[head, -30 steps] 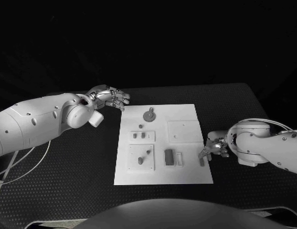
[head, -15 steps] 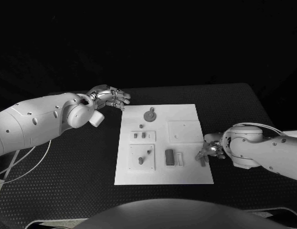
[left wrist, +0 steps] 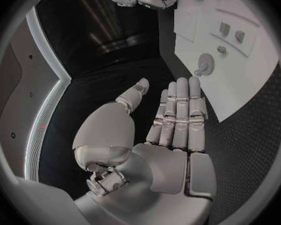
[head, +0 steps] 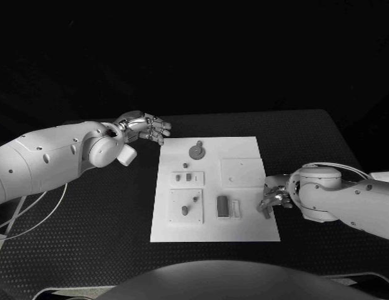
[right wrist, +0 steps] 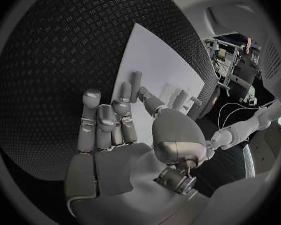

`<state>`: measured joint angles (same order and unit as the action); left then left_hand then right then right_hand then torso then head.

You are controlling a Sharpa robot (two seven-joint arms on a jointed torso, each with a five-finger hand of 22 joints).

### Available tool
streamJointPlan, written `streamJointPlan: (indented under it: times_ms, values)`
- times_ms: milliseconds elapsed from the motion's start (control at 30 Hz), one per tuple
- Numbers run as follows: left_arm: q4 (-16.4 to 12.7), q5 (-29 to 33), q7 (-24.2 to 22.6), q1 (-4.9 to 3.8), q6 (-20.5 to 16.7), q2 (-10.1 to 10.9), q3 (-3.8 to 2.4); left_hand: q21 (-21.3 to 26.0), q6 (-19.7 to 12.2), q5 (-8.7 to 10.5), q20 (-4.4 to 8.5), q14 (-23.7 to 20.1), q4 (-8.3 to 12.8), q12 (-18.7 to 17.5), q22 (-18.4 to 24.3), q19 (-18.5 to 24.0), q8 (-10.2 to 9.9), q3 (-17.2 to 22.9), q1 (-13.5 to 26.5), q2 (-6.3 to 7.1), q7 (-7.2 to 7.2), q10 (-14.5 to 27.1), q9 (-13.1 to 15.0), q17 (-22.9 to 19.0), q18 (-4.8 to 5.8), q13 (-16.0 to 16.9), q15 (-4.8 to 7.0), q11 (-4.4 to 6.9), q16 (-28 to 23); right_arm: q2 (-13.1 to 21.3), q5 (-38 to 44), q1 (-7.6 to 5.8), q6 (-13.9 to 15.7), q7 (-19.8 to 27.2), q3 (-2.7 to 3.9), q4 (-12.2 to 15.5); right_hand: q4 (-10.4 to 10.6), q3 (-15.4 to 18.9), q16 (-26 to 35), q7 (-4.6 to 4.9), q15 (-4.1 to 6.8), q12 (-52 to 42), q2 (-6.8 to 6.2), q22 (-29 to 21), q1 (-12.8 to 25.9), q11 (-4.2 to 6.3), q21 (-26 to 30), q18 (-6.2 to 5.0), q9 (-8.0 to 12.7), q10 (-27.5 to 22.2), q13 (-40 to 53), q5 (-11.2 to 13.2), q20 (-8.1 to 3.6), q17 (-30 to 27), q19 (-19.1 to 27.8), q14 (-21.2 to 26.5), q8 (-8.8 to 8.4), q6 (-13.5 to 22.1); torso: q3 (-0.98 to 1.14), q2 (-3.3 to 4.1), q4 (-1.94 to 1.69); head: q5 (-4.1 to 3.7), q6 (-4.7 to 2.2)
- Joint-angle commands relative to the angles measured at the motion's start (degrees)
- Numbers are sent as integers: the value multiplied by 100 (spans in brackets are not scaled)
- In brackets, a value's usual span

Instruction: Assemble the parts on the task board

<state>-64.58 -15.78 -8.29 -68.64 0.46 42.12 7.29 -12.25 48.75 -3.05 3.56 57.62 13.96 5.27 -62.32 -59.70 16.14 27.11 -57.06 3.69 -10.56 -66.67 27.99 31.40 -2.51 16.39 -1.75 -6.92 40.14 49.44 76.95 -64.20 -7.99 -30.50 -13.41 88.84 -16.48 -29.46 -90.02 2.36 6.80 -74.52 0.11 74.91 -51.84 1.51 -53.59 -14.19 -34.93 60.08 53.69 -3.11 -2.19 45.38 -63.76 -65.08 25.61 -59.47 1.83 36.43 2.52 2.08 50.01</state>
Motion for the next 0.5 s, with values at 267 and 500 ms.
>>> streamJointPlan:
  times_ms: [267,500]
  values:
    - [-11,-10,-66,-6,-23,1,-3,22,-40,3,-3,14,-37,-19,-6,1,31,4,-9,63,-9,50,-6,10,-52,-7,-40,-4,-23,7,-183,122,233,-39,-80,8,-38,-1055,35,352,-84,33,-44,93,-559,-113,-35,-81,209,43,23,-18,118,23,-37,-15,-640,282,-2,0,-6,-21,-1]
    - [-13,-10,-64,-6,-29,3,-3,22,-41,3,-4,14,-35,-19,-7,1,32,4,-11,63,-9,51,-6,12,-52,-7,-40,-4,-24,36,-726,121,912,-38,-80,-17,-40,-1189,16,340,-82,15,-56,103,-517,-103,-77,-81,213,100,31,-16,105,34,-87,-65,-630,226,-6,-1,-4,-21,-1]
